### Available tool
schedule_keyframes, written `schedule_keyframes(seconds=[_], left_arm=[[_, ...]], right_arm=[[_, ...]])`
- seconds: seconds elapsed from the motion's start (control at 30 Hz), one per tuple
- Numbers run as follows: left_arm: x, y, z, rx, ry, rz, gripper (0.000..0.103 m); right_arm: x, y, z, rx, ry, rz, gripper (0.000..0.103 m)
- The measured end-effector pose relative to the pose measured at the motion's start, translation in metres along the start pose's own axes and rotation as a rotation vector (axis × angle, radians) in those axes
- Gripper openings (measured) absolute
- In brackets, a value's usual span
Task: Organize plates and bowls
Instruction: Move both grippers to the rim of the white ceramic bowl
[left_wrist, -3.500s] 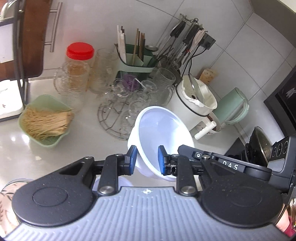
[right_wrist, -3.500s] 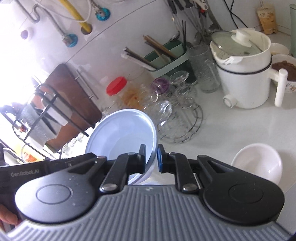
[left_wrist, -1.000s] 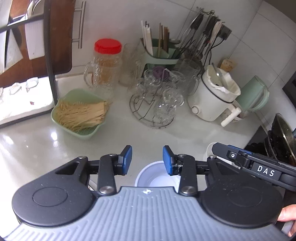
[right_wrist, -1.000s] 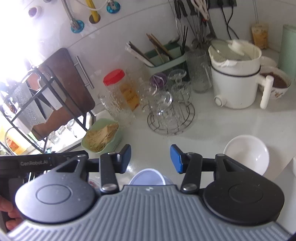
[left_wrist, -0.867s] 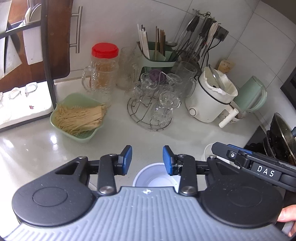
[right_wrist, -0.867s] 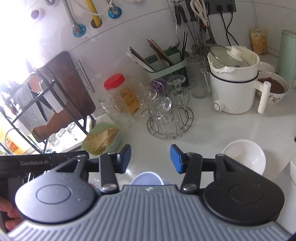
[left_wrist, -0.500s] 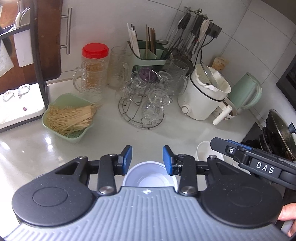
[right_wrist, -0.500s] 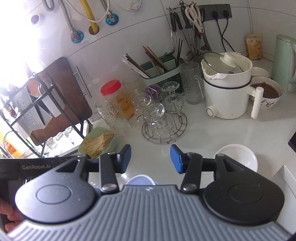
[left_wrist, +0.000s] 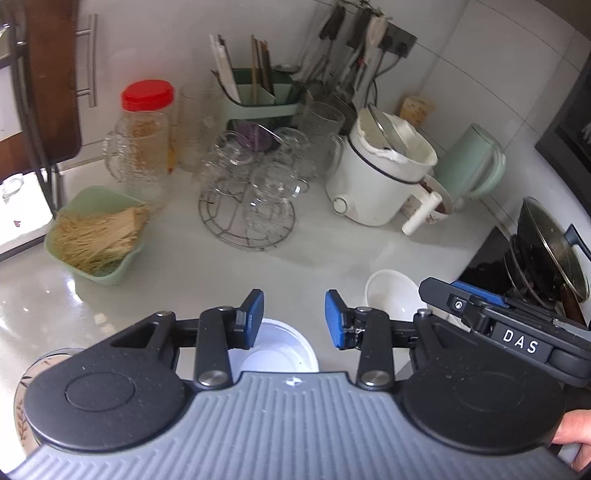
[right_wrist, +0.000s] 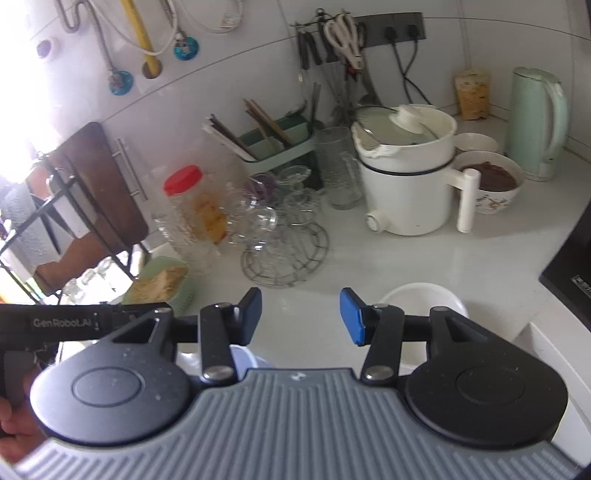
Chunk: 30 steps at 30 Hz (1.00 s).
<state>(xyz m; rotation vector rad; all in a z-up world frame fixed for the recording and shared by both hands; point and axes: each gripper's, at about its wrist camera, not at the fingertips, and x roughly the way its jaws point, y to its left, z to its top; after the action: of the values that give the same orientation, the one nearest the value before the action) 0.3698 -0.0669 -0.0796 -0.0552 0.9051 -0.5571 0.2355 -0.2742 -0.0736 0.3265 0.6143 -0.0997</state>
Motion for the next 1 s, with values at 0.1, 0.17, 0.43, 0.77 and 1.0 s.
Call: schedule_keyframes(seconds=[0.1,0.17,0.43,0.77,1.0], left_arm=[[0.011,-0.007,-0.001,0.007,0.019,-0.005,0.042],[0.018,-0.013,-0.002,0.015,0.033,-0.009,0.042],[0.059,-0.035,-0.005,0.049,0.108,-0.047,0.042],[0.127,-0.059,-0.005,0.082,0.189,-0.047,0.049],[0.169,-0.077,-0.002,0.088,0.236,-0.056,0.049]], right_arm=[[-0.001,-0.011,-0.005,0.014,0.0,-0.026,0.05],[-0.001,-0.019,-0.009,0.024,0.003,-0.045,0.05],[0.007,-0.054,-0.019,0.067,0.018,-0.12,0.05],[0.034,-0.093,-0.028,0.095,0.055,-0.167,0.05],[0.058,-0.122,-0.026,0.112,0.087,-0.183,0.05]])
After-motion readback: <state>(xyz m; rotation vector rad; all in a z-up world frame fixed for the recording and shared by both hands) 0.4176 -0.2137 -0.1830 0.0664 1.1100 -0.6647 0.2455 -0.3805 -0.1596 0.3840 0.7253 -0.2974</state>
